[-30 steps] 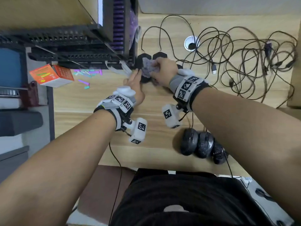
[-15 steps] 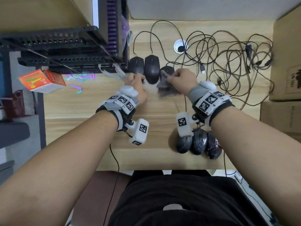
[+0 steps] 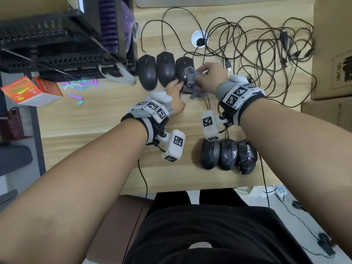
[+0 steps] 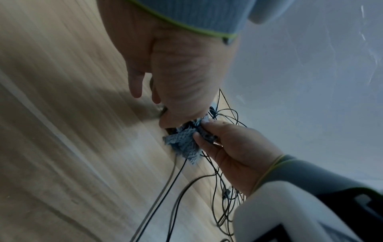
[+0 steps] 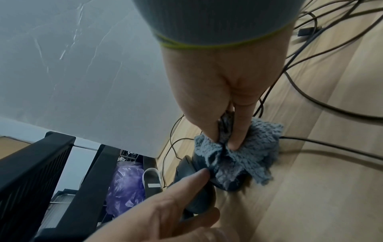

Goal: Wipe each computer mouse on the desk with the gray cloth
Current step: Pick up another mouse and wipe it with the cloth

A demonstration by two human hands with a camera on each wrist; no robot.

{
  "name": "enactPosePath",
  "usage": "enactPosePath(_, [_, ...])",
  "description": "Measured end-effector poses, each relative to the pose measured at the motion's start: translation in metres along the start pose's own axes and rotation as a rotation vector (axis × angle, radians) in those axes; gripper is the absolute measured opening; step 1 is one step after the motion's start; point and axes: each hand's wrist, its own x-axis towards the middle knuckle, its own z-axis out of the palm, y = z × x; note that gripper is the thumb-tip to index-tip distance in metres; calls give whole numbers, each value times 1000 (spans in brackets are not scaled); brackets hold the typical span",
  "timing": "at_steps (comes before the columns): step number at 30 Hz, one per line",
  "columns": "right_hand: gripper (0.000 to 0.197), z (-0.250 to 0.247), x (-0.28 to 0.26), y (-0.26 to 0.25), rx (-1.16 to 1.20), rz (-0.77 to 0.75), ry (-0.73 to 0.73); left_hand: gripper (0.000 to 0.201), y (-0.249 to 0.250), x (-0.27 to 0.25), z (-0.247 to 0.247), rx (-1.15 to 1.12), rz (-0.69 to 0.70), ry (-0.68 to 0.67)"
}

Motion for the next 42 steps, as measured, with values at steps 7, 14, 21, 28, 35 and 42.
enactPosePath(7, [26, -9, -4, 2, 15, -93, -57, 79, 2, -8, -5, -27, -23, -43])
enactPosePath(14, [36, -40, -32, 8, 75, -132, -94, 50, -2, -35, 8, -147, -121, -3])
enactPosePath(21, [31, -62, -65, 46, -54, -110, -65, 52, 15, -56, 68, -134, -199, -127])
enactPosePath(28, [27, -60, -82, 91, -28, -67, -114, 87, 24, -77, 133, -72, -186, -184])
enactPosePath(35, [21, -71, -94, 117, -8, -95, -139, 85, 40, -95, 169, 131, -325, -83])
enactPosePath(42, [21, -82, -106, 122, 18, -126, -145, 97, 33, -112, 161, 87, -359, -49])
